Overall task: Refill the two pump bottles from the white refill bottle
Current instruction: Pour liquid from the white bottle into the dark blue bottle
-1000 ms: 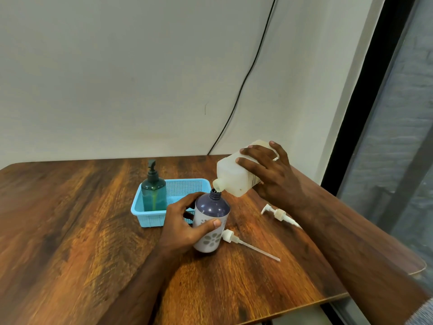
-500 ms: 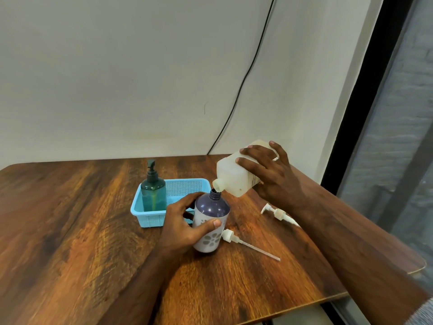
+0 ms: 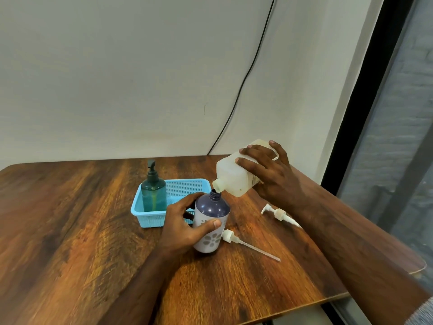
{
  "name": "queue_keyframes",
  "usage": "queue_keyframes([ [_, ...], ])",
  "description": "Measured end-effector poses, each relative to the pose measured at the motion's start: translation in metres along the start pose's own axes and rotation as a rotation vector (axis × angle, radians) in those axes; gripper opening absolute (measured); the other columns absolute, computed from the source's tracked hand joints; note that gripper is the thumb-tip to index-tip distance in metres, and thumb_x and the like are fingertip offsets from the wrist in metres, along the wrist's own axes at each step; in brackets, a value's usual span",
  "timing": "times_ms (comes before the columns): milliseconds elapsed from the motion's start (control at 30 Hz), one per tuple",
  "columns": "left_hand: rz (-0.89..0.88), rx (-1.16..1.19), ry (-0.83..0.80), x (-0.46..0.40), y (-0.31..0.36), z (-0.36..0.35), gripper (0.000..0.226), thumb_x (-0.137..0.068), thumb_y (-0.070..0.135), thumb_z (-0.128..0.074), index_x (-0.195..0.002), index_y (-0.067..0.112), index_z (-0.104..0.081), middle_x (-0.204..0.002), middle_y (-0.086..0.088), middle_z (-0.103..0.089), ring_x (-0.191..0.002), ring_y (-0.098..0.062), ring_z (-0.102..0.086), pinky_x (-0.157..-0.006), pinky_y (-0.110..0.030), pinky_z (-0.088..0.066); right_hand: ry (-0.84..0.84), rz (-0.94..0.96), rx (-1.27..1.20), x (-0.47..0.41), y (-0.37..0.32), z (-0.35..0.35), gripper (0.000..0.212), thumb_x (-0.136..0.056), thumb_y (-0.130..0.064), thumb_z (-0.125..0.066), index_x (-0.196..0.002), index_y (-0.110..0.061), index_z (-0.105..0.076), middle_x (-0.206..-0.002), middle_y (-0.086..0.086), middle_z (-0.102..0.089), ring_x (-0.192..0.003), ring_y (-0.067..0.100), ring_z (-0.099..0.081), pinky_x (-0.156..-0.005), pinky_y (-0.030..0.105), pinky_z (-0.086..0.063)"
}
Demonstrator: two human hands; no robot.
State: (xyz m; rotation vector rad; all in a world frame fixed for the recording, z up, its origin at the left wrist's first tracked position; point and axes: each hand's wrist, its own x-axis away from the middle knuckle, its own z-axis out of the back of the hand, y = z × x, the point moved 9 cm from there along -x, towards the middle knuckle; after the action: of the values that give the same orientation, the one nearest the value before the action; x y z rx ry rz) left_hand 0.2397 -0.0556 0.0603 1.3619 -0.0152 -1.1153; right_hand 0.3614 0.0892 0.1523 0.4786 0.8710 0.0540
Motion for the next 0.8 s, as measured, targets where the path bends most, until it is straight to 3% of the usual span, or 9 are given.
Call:
queue_keyframes([
  [167, -0.002, -0.003, 0.002, -0.0004, -0.0013, 0.0, 0.055, -0.061, 0.056, -0.078, -0.112, 0.043, -0.06, -0.108, 0.031, -0.067, -0.101, 0.004, -0.064, -0.074, -0.007, -0.048, -0.009, 0.01, 0.004, -0.0002, 0.0008, -0.0008, 0.072, -0.073, -0.023, -0.077, -0.136, -0.024, -0.044, -0.14, 0.014, -0.056, -0.132, 0.034, -0.048, -0.115, 0.062, -0.024],
  [333, 0.005, 0.0, 0.003, -0.0003, -0.0015, -0.0007, 0.056, -0.061, 0.056, -0.078, -0.112, 0.043, -0.06, -0.108, 0.03, -0.068, -0.101, 0.004, -0.064, -0.073, -0.007, -0.048, -0.001, 0.012, 0.003, -0.0013, -0.0002, 0.0015, 0.065, -0.076, -0.027, -0.069, -0.136, -0.024, -0.044, -0.139, 0.013, -0.057, -0.131, 0.033, -0.048, -0.115, 0.061, -0.025],
  [800, -0.006, 0.011, 0.004, 0.0001, 0.0005, 0.0007, 0.053, -0.062, 0.054, -0.079, -0.11, 0.044, -0.06, -0.107, 0.033, -0.067, -0.101, 0.005, -0.064, -0.075, -0.008, -0.048, -0.006, 0.014, 0.005, -0.0025, -0.0005, 0.0003, 0.066, -0.075, -0.026, -0.07, -0.136, -0.025, -0.043, -0.139, 0.014, -0.058, -0.13, 0.034, -0.051, -0.115, 0.062, -0.025],
])
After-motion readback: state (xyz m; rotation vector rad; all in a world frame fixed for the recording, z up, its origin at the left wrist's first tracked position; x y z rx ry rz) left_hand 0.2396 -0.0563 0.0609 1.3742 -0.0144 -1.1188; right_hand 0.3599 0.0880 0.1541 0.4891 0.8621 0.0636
